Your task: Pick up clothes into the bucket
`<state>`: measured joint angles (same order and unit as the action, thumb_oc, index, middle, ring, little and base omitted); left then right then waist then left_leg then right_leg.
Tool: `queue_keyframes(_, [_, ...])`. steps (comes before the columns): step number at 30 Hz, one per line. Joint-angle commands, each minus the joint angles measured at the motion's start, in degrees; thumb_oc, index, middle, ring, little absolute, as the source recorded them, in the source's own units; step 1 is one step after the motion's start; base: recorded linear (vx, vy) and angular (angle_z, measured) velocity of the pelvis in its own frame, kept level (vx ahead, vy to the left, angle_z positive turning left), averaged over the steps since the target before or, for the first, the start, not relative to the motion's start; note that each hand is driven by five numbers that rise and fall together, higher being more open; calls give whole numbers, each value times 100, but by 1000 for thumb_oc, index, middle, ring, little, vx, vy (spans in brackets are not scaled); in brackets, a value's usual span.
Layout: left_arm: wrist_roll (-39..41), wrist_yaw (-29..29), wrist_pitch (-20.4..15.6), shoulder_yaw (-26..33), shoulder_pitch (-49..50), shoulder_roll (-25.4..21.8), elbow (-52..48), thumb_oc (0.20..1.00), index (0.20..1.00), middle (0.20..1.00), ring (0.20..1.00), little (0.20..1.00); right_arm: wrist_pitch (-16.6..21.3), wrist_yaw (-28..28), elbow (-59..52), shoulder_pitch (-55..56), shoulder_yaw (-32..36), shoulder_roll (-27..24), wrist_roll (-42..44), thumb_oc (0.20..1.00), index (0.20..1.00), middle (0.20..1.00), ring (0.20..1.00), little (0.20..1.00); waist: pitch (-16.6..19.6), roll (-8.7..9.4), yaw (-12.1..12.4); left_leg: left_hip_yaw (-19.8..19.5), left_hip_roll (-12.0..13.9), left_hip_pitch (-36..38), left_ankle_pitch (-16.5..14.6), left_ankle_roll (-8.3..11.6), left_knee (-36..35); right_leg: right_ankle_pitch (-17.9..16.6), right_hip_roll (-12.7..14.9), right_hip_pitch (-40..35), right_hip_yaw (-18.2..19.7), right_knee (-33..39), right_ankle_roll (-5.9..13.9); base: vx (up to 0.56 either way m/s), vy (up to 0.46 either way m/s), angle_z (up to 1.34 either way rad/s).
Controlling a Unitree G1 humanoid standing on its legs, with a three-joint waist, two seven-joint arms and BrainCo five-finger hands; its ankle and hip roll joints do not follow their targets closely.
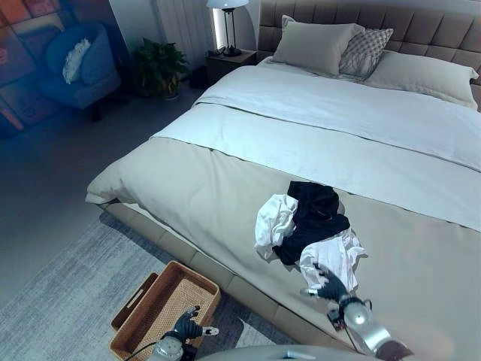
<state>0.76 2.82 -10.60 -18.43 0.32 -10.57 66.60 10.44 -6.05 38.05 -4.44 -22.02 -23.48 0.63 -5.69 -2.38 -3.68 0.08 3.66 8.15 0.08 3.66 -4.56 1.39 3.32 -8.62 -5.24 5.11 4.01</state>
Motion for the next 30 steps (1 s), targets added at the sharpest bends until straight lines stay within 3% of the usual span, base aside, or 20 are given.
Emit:
queue_keyframes(1, [-103, 101, -169, -132, -92, 16, 150, 1000, 1000, 1000, 1000, 1000, 362, -378, -294, -582, 333, -129, -161, 1000, 1000, 1000, 1000, 1000, -48, 418, 70, -120, -339, -400, -281, -128, 497, 168, 302, 303, -189, -541, 237, 0, 0, 0])
queue_keyframes(4, [-66, 211, -212, -167, -126, 14, 73, 1000, 1000, 1000, 1000, 1000, 391, -1128, -74, -1054, 760, -335, -487, 1000, 1000, 1000, 1000, 1000, -112, 364, 112, -172, -356, -461, -273, -156, 492, 224, 330, 426, -250, -724, 236, 0, 0, 0])
queue_keyframes(6, [-66, 212, -212, -166, -130, 14, 74, 1000, 1000, 1000, 1000, 1000, 393, -1131, -69, -1059, 760, -334, -489, 1000, 1000, 1000, 1000, 1000, -113, 363, 111, -173, -356, -465, -274, -156, 495, 229, 331, 432, -251, -732, 236, -7, 3, 2])
queue_keyframes(11, [68, 358, -238, -274, -243, -37, -156, 1000, 1000, 1000, 1000, 1000, 222, -1731, 505, -1717, 1006, -715, -784, 1000, 1000, 1000, 1000, 1000, -316, 271, 193, -363, -431, -725, -273, -181, 657, 372, 404, 773, -377, -1220, 222, -46, 12, 19])
queue_keyframes(14, [359, 560, -308, -402, -355, -78, -500, 1000, 1000, 1000, 1000, 1000, 102, -2173, 872, -2381, 993, -976, -866, 1000, 1000, 1000, 1000, 1000, -671, 162, 269, -457, -574, -1243, -307, -210, 1107, 408, 507, 1278, -365, -1630, 200, -146, 35, 16])
queue_keyframes(22, [567, 598, -276, -668, -246, -18, -568, 1000, 1000, 1000, 1000, 1000, -73, -2476, 2267, -3170, 758, -1425, -766, 1000, 1000, 1000, 1000, 1000, -887, 4, 438, -581, -658, -1571, -293, -212, 1276, 384, 565, 1515, -405, -1696, 203, -23, 23, 11])
queue_keyframes(30, [641, 739, -263, -866, -501, 3, -469, 1000, 1000, 1000, 1000, 1000, -160, -2590, 3063, -3901, 718, -1761, -274, 1000, 1000, 1000, 1000, 1000, -1242, -170, 462, -724, -655, -1923, 4, -197, 1039, 371, 675, 2090, -527, -2001, 201, -76, 36, 6])
